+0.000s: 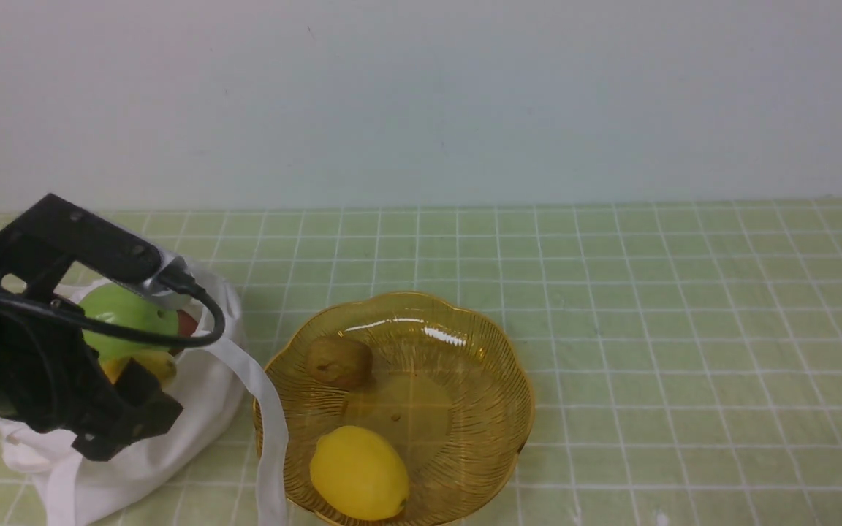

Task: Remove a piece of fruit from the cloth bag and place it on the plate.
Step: Use the left arm to grab a banana from the bag

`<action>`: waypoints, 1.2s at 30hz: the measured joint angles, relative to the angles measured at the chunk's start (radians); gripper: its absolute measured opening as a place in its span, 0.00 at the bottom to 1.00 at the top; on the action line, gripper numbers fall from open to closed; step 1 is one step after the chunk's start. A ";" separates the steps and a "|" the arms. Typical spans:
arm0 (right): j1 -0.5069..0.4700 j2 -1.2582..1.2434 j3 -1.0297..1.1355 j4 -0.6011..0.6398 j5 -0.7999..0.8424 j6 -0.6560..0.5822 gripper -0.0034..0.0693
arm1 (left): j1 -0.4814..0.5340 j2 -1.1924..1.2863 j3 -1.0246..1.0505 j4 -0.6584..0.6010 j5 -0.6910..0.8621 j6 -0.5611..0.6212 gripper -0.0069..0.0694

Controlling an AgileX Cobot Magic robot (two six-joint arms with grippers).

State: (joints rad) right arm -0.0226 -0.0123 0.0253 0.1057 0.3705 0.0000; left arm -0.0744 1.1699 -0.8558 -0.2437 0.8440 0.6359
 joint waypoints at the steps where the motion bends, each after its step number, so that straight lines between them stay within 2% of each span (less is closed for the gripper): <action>1: 0.000 0.000 0.000 0.000 0.000 0.000 0.03 | 0.000 0.005 0.000 -0.011 -0.015 0.031 0.98; 4: 0.000 0.000 0.000 0.000 0.000 0.000 0.03 | 0.000 0.024 -0.002 -0.041 -0.076 0.105 0.98; 8: 0.000 0.000 0.000 0.000 0.000 0.000 0.03 | 0.000 0.049 -0.003 -0.047 -0.115 0.137 0.96; 16: 0.000 0.000 0.000 0.000 0.000 0.000 0.03 | 0.000 0.127 -0.003 -0.050 -0.142 0.148 0.87; 23: 0.000 0.000 0.000 0.000 0.000 0.000 0.03 | 0.000 0.175 -0.003 -0.047 -0.160 0.148 0.83; 27: 0.000 0.000 0.000 0.000 0.000 0.000 0.03 | 0.000 0.181 -0.003 -0.031 -0.193 0.152 0.66; 28: 0.000 0.000 0.000 0.000 0.000 0.000 0.03 | 0.000 0.181 -0.003 -0.031 -0.196 0.153 0.65; 29: 0.000 0.000 0.000 0.000 0.000 0.000 0.03 | 0.000 0.181 -0.003 -0.018 -0.213 0.160 0.54; 30: 0.000 0.000 0.000 0.000 0.000 0.000 0.03 | 0.000 0.181 -0.004 -0.016 -0.222 0.163 0.50; 32: 0.000 0.000 0.000 0.000 0.000 0.000 0.03 | 0.000 0.181 -0.006 -0.010 -0.230 0.164 0.44; 36: 0.000 0.000 0.000 0.000 0.000 0.000 0.03 | 0.000 0.165 -0.025 -0.003 -0.213 0.166 0.44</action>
State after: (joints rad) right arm -0.0226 -0.0123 0.0253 0.1057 0.3705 0.0000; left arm -0.0744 1.3346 -0.8804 -0.2471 0.6310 0.8017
